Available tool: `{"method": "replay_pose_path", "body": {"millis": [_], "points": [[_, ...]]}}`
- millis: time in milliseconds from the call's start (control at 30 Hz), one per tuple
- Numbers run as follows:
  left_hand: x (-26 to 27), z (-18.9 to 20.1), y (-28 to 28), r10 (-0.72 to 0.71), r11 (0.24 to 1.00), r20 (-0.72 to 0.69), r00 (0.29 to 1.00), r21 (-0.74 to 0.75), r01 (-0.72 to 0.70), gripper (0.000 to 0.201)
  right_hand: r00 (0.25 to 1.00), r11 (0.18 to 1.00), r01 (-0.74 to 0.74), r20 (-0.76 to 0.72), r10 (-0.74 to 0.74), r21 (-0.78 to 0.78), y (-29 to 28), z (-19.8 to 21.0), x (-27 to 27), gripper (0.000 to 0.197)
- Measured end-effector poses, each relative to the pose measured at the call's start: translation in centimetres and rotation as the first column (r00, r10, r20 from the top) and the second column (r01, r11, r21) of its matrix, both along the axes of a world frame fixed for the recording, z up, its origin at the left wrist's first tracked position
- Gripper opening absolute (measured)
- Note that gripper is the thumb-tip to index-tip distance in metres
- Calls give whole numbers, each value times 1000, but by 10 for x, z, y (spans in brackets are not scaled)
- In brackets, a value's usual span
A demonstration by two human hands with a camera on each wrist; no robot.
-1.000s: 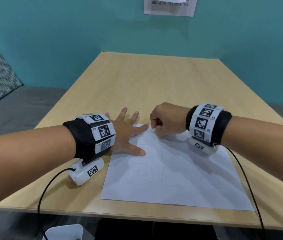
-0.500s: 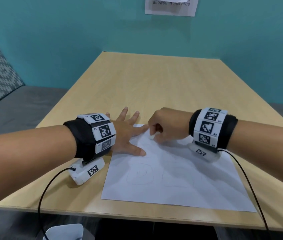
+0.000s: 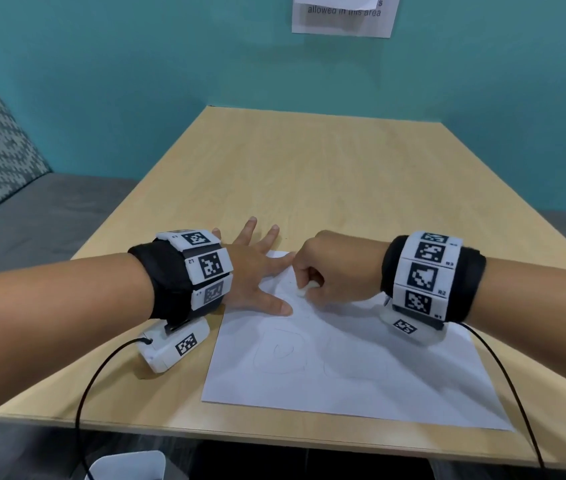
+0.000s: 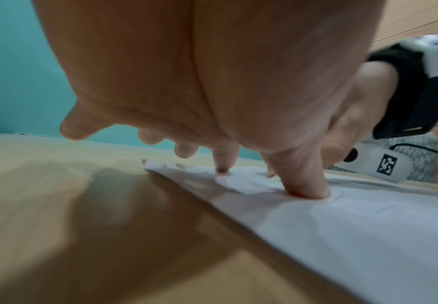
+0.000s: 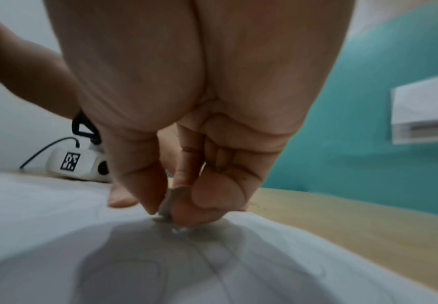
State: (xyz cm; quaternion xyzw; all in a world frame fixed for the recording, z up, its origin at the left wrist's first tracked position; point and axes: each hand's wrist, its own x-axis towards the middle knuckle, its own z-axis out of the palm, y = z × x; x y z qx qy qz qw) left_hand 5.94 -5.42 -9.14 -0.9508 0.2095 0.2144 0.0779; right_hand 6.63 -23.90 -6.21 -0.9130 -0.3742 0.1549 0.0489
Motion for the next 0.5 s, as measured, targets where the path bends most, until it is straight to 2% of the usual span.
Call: {"method": "replay_pose_path", "body": {"millis": [133, 267, 433, 500], "points": [[0, 1, -1, 1, 1000, -1, 1000, 21, -1, 95, 988, 990, 144, 53, -144, 2, -13, 6, 22, 3], [1, 1, 0, -3, 1000, -10, 1000, 14, 3, 95, 1000, 1000, 19, 14, -19, 9, -3, 0, 4, 9], [1, 0, 0, 4, 1000, -5, 1000, 24, -4, 95, 987, 989, 148, 58, -149, 24, -16, 5, 24, 6], [1, -1, 1, -1, 1000, -3, 1000, 19, 2, 96, 995, 995, 95, 41, -96, 20, -10, 2, 14, 7]]}}
